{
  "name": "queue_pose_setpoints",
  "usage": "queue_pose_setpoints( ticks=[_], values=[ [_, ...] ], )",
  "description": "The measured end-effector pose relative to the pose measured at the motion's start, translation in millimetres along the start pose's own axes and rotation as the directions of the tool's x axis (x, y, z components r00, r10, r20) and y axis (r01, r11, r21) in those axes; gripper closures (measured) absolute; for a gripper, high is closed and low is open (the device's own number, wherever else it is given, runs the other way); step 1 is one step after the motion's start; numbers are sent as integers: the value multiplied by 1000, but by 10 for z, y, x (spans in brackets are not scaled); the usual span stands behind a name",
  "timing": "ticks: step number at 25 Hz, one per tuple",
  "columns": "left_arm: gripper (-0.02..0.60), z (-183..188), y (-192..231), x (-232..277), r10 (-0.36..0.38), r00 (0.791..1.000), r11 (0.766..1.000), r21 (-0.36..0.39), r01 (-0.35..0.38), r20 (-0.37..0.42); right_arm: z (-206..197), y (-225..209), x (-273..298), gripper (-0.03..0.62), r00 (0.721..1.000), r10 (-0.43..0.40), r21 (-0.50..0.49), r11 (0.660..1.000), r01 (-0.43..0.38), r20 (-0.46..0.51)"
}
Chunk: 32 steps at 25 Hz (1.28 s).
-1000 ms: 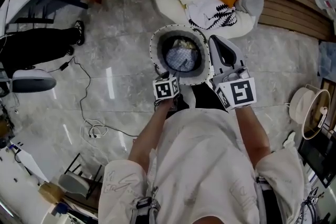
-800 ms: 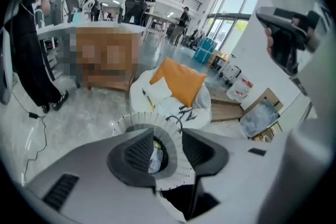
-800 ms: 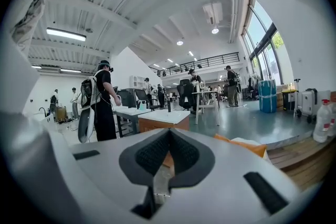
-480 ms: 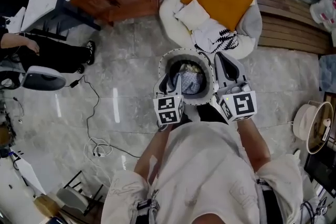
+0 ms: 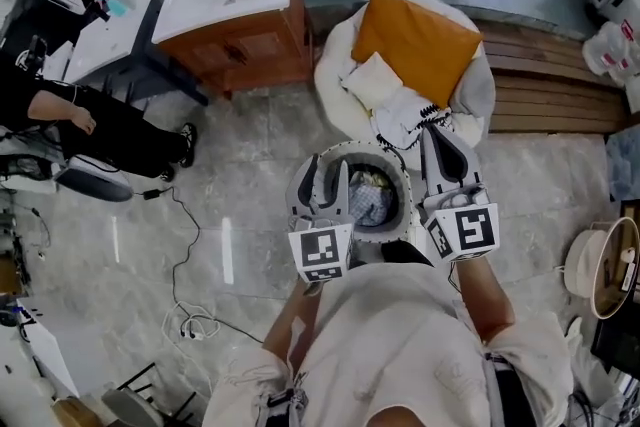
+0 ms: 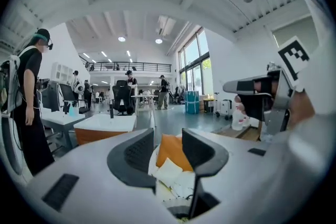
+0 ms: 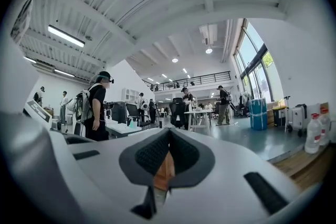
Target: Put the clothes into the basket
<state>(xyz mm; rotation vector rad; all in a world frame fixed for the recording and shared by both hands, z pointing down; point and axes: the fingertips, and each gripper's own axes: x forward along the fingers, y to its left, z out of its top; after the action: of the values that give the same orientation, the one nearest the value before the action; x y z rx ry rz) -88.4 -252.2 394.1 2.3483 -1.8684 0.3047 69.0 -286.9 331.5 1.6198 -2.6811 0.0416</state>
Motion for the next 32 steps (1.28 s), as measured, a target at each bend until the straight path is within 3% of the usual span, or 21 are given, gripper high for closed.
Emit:
queue_pose_setpoints(
  ticks=[4,11,16,25,32],
  values=[
    [413,444,144,-105,32,994,999,13,-34,107,337,-65,-39,606,998,-27,-20,999,28,58],
    [414,1166,175,-249,26,966,999,34,-36,258,797,-188,-126,605,993,-38,-87,995,48,110],
    [419,1485,179,-315,24,950,997,58,-45,311,1026,-261,-171,605,985,-64,-91,993,79,159],
    [442,1506,196,-280,22,951,998,52,-40,308,1054,-306,-176,605,983,-77,-91,992,93,167],
    [560,1449,188,-251,6,952,999,39,-19,307,990,-287,-174,605,985,-73,-86,993,87,154]
  ],
)
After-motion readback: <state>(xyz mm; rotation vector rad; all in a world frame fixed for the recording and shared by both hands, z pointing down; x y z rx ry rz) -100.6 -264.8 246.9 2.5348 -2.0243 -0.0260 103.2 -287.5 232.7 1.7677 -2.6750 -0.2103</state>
